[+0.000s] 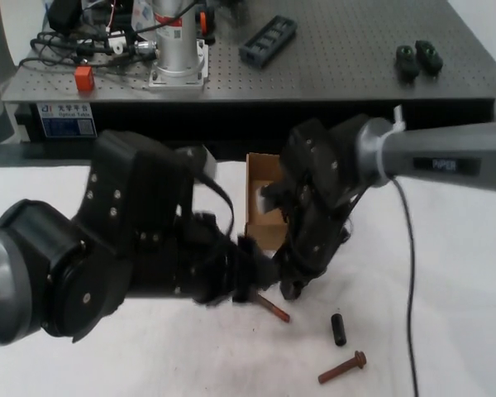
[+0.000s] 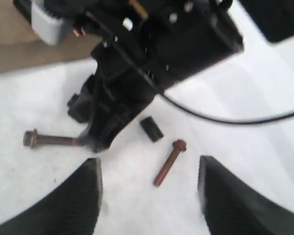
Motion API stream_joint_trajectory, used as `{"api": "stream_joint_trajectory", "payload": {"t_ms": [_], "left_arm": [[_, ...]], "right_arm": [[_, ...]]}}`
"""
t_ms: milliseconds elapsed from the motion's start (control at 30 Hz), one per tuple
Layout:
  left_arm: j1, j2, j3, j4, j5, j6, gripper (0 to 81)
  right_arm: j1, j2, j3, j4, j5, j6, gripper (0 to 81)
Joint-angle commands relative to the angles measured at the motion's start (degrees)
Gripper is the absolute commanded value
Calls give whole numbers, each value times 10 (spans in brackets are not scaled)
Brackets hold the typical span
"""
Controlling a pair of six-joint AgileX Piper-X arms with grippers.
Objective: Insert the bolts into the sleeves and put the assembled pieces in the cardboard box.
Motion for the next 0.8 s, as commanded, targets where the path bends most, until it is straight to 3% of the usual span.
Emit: {"api": "stream_joint_trajectory", "payload": {"t_ms": [0,233,400,567,767], "left_arm": [[-37,11,-38,74,3,68,423],[-115,163,-201,212,-30,194,419],[-150,301,-365,363,-74,297,419],[-178,388,-462,428,-119,364,419],[-188,424,-486,420,-148,409,419]], "right_arm": [[-75,-77,9,32,-77,-10,65],[-198,-303,110,34,-118,13,65],[-255,-447,193,50,-118,44,65],[-264,-527,257,50,-119,72,65],[-264,-562,300,50,-130,87,65]]}}
